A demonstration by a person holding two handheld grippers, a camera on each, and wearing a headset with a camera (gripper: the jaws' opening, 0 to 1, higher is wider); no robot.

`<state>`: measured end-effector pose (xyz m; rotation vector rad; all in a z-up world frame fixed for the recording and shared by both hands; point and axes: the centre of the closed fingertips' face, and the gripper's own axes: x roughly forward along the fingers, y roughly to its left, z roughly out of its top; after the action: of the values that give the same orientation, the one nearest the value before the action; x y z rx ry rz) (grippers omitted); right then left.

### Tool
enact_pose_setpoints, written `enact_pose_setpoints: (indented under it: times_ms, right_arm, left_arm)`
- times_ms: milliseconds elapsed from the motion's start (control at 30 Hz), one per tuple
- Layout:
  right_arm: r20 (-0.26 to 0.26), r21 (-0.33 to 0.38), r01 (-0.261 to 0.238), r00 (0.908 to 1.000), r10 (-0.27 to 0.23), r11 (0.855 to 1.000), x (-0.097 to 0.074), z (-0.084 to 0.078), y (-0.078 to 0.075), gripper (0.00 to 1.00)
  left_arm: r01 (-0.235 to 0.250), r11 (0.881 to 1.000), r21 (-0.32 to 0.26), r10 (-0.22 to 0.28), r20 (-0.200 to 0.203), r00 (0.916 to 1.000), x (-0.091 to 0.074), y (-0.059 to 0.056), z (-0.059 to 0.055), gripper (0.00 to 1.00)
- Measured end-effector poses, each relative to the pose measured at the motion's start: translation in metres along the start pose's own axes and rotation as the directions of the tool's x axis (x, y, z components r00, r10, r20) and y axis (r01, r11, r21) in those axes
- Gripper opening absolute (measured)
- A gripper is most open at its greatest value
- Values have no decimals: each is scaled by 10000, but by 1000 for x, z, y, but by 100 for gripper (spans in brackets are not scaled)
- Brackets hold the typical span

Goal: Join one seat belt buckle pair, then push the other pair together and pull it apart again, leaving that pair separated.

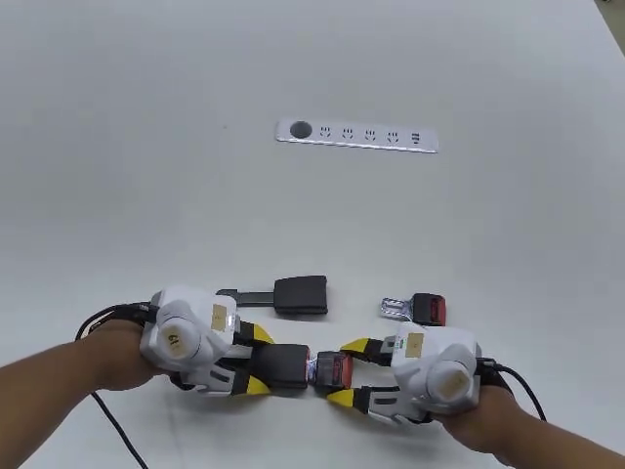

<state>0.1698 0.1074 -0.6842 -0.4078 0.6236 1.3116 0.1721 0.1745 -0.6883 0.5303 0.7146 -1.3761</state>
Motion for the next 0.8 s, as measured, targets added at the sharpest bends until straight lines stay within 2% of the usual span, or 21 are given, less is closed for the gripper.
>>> enact_pose_setpoints:
  times_ms: [500,733,800]
  right_arm:
    - [170,90,5,9999,-7,10000,0,-2,-1,32]
    - [172,70,6,9999,-7,10000,0,-2,0,33]
    - [139,45,-10,9999,9,10000,0,-3,0,33]
  left_arm:
    - [9,10000,-30,-9,14,10000,0,0,-1,32]
    - [-80,9999,94,83,-237,9997,1,-1,0,33]
    - [-89,9994,338,106,-509,9986,1,-2,0,33]
